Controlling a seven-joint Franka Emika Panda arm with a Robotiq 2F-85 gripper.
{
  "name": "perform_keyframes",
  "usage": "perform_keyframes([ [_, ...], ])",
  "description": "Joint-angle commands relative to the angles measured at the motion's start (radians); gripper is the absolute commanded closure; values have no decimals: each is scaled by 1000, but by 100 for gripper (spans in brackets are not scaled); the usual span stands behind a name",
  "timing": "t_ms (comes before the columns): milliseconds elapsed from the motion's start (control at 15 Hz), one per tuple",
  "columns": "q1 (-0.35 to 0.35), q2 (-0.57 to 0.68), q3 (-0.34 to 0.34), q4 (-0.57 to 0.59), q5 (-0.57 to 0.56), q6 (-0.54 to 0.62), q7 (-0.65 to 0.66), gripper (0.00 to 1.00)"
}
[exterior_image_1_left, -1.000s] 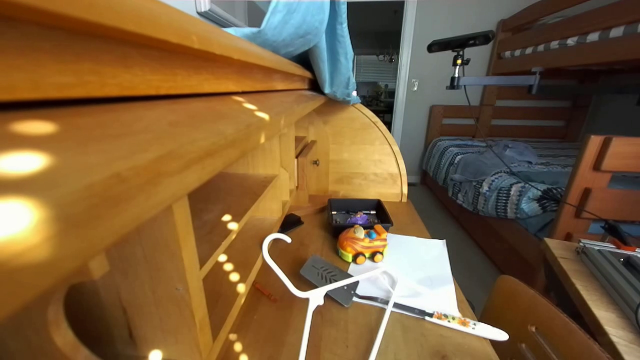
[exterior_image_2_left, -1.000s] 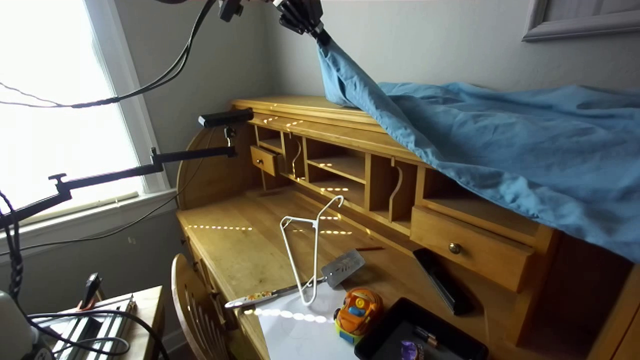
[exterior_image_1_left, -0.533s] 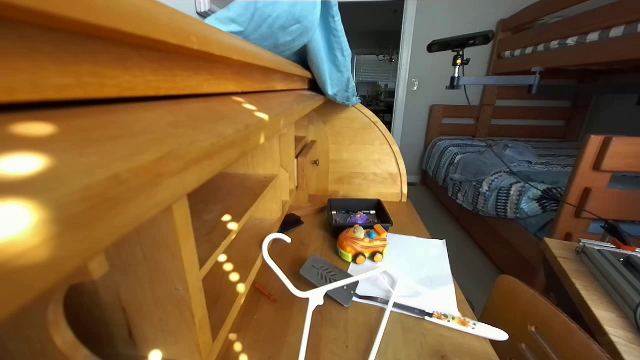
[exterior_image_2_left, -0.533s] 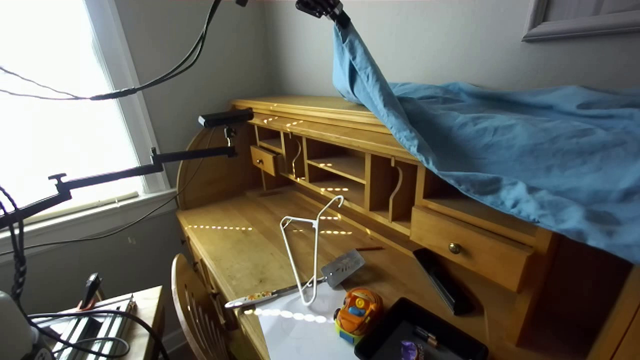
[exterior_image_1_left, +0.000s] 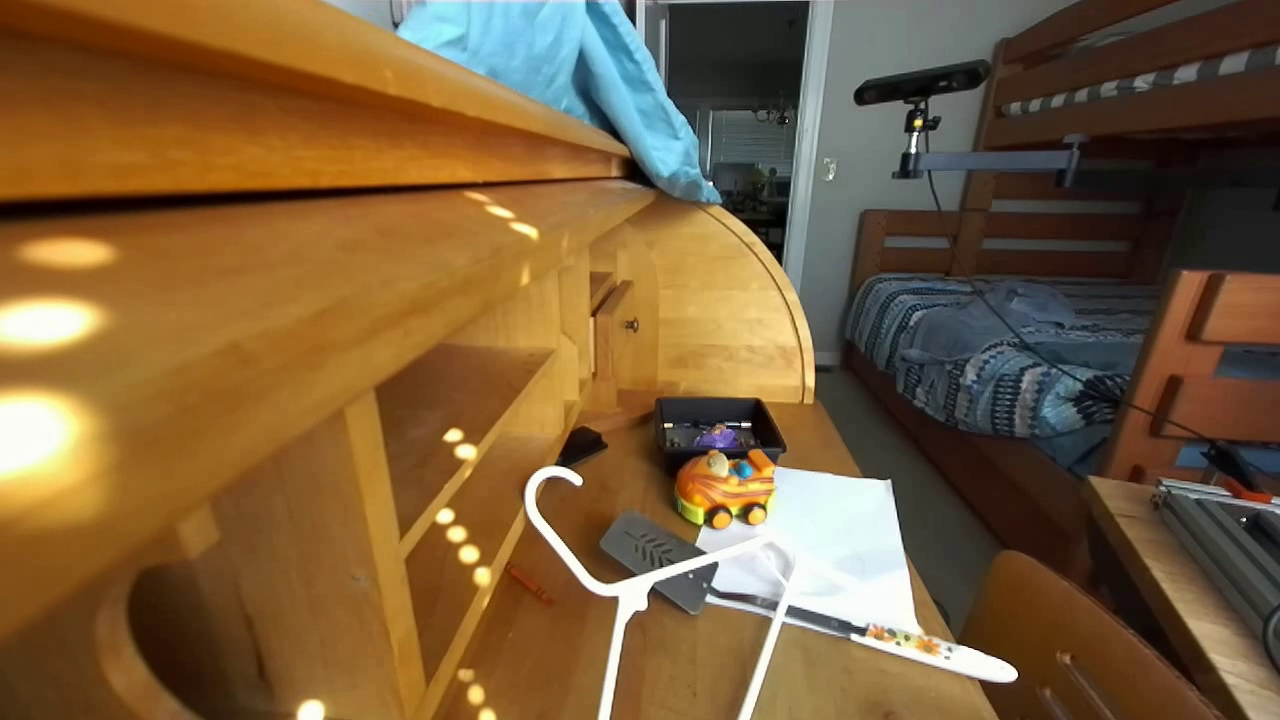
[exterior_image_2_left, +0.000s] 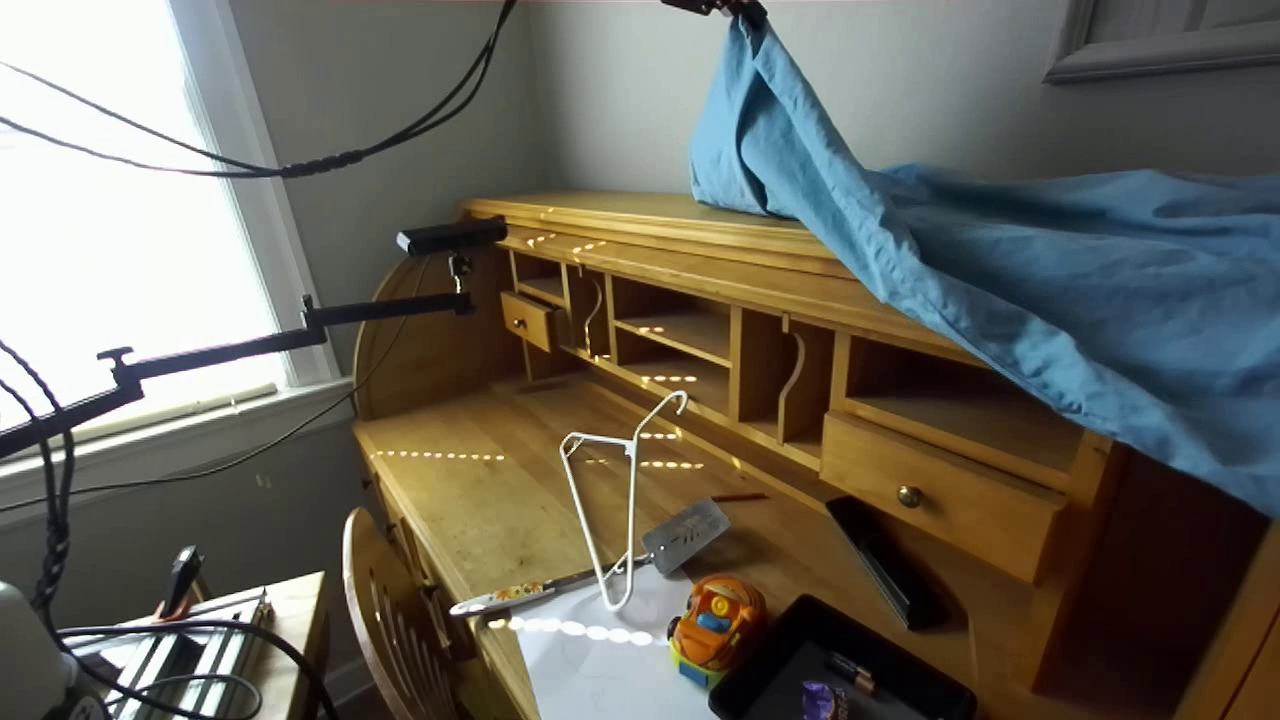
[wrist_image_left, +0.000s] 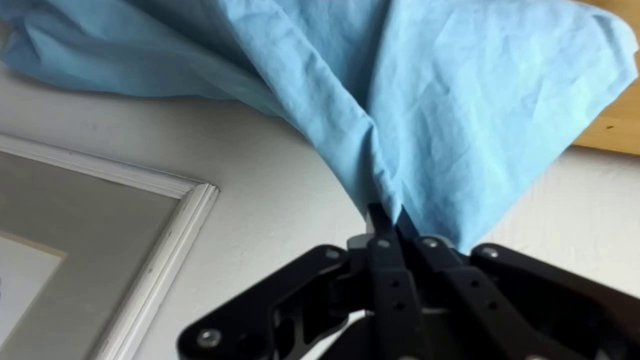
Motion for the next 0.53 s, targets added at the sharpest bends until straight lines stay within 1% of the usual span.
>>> perform_keyframes([
  [0,58,163,-25,244,-45,-96,-47,99],
  [133,92,231,-43,338,-58,-134,-70,99],
  [400,161,364,-84,516,-40,-223,-121,99],
  [467,152,401,-61,568,-42,-249,-132,99],
])
